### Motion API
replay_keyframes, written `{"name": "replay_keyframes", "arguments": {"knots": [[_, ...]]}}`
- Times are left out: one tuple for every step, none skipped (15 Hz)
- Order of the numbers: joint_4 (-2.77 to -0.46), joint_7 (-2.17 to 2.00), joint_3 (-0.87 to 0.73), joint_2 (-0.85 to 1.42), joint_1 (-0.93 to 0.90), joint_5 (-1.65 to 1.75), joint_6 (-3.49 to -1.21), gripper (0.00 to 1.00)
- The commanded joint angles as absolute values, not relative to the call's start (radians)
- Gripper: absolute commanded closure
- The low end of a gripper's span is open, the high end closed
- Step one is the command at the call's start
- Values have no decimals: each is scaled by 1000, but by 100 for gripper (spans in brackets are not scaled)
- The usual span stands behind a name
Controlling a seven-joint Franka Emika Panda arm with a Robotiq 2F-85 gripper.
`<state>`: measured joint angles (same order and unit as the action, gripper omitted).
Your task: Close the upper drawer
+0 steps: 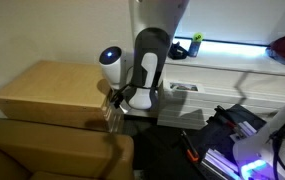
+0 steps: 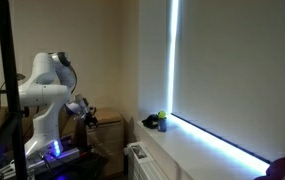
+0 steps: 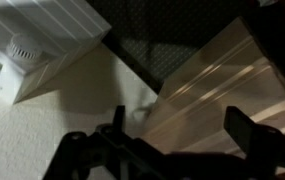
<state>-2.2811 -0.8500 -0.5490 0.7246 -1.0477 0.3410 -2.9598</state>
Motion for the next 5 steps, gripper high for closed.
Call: {"name": "replay_keyframes", "arguments": {"knots": [[-2348, -906, -782, 750, -1213, 347, -2958, 0], [-2378, -834, -737, 700, -1146, 324, -2876, 0], [-2401, -812, -743, 685, -1131, 303, -2847, 0], [-2344, -850, -755, 743, -1184, 297, -2891, 0], [-2362, -833, -758, 741, -1166, 289, -2875, 0]]}}
